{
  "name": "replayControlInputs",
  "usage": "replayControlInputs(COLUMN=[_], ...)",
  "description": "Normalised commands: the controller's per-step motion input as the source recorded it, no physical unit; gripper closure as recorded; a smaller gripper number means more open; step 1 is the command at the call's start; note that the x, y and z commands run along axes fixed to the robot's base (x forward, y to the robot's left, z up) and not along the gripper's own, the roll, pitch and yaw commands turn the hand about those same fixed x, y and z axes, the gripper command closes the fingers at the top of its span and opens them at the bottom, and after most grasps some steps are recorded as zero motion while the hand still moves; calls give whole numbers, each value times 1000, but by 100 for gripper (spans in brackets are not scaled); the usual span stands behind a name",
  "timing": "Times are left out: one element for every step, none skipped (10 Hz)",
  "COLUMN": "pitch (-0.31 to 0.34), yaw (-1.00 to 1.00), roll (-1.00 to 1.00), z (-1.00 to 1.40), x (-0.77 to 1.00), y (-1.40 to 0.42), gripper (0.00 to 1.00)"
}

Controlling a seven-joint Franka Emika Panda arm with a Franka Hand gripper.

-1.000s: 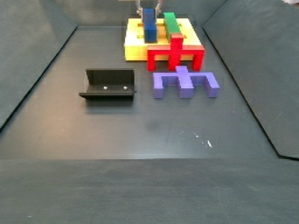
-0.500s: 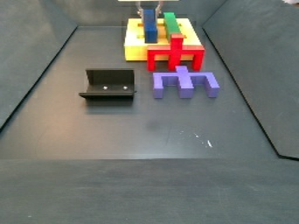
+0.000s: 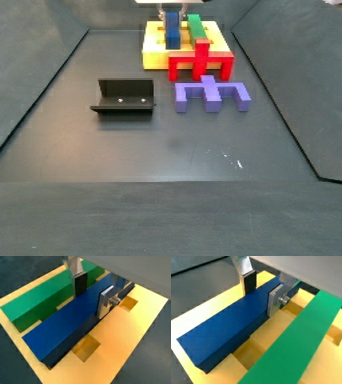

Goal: Pick up the blue object. Move up. Move to above the board. Insert the blue object.
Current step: Insert the blue object.

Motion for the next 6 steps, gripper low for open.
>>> replayControlInputs(pitch=[0,0,0,0,0,0], yaw=[-11,0,0,0,0,0], roll=[14,31,34,0,6,0], z=[-197,-217,-271,-31,-9,0], x=[-86,0,0,0,0,0], y=[0,-17,0,0,0,0], gripper=[100,100,100,100,100,100])
